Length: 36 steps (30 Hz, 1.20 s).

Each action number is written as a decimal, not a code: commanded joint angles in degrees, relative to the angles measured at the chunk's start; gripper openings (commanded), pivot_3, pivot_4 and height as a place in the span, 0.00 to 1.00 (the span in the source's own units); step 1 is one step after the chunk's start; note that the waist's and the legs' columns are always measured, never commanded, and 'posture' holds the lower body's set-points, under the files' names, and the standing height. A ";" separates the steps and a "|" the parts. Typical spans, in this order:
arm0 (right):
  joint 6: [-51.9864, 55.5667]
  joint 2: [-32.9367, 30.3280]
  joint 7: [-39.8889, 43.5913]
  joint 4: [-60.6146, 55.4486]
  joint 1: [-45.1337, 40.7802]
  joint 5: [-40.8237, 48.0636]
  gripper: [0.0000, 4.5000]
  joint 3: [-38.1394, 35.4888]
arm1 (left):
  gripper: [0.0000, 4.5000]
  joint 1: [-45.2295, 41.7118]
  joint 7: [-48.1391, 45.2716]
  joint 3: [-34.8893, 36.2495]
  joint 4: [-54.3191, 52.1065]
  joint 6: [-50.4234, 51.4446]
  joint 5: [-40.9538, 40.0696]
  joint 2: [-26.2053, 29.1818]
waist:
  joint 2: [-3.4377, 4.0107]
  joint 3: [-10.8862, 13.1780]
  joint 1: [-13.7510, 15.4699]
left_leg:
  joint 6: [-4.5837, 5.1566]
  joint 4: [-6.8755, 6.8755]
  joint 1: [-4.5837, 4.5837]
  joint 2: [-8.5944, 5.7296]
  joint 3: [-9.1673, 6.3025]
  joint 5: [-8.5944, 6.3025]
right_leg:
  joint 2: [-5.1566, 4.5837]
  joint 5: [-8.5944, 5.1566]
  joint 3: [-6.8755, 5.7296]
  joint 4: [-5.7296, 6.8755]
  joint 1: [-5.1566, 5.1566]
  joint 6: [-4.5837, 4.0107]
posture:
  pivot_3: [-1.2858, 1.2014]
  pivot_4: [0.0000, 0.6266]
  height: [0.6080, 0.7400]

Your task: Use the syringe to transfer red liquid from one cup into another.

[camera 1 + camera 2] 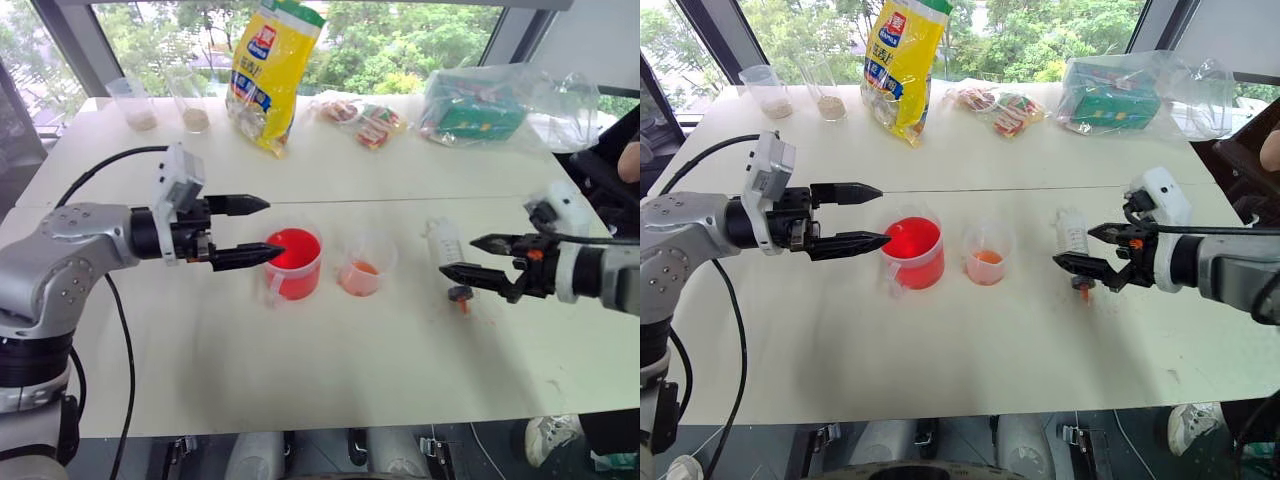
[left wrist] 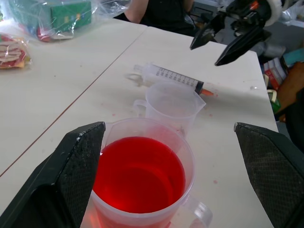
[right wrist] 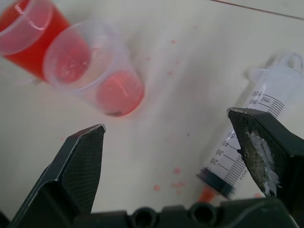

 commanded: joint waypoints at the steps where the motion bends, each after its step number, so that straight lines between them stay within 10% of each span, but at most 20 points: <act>1: 2.72 0.94 -3.86 4.44 -5.01 -4.15 1.00 4.03 | 1.00 -1.23 0.17 0.32 -0.57 -1.82 0.20 -0.64 | 0.00 0.00 -0.02 | 0.00 0.00 0.00 0.00 0.00 0.00 | 0.00 0.00 0.00 0.00 0.00 0.00 | 0.52 0.24 1.00; 23: 1.19 13.17 2.65 39.05 -28.61 -28.96 1.00 31.37 | 1.00 4.05 8.05 1.50 -6.50 -4.42 -0.16 -6.51 | 0.01 0.00 -0.20 | 0.01 0.00 -0.02 -0.02 0.06 0.00 | 0.00 0.12 0.02 0.03 -0.03 0.21 | 0.52 0.24 1.00; 31: 0.44 15.42 6.21 40.33 -29.25 -33.49 0.31 33.35 | 1.00 4.25 9.23 1.62 -6.71 -4.85 -0.29 -6.41 | 0.00 -0.01 -0.48 | 0.01 0.00 0.00 -0.02 0.06 0.00 | 0.01 0.13 0.01 0.05 -0.03 0.21 | 0.52 0.24 1.00; 36: 1.54 16.22 7.00 38.13 -29.32 -34.76 0.31 32.03 | 1.00 3.14 8.39 0.70 -5.01 -5.79 0.58 -6.52 | -0.02 -0.02 -1.35 | 0.00 0.01 0.04 -0.01 0.06 0.01 | 0.02 0.13 0.01 0.13 -0.01 0.20 | 0.52 0.24 1.00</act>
